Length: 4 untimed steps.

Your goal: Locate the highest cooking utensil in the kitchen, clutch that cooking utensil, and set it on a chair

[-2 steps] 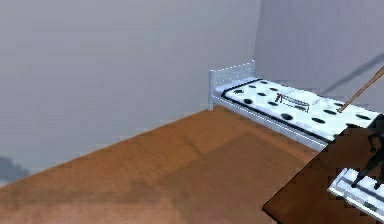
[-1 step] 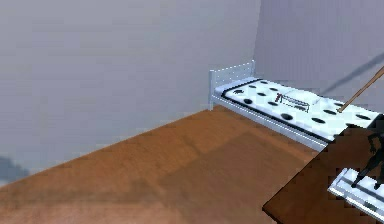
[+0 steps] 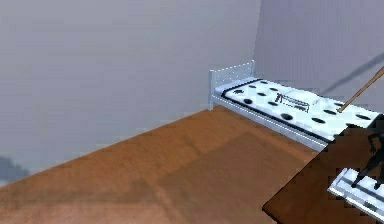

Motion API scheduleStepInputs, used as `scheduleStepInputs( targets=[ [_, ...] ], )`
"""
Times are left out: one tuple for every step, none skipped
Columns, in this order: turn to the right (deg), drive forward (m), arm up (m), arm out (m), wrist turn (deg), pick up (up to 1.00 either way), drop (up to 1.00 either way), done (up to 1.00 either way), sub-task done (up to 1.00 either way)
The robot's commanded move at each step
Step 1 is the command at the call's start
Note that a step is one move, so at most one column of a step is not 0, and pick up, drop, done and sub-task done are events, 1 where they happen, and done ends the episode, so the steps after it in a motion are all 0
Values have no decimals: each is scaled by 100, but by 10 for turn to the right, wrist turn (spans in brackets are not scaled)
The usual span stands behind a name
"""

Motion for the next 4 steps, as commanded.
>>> scheduleStepInputs(
  targets=[
    [0,0,0,2,0,0,0,0,0],
    [0,0,-34,0,0,0,0,0,0],
    [0,0,-50,0,0,0,0,0,0],
    [0,0,0,0,0,0,100,0,0]
  ],
)
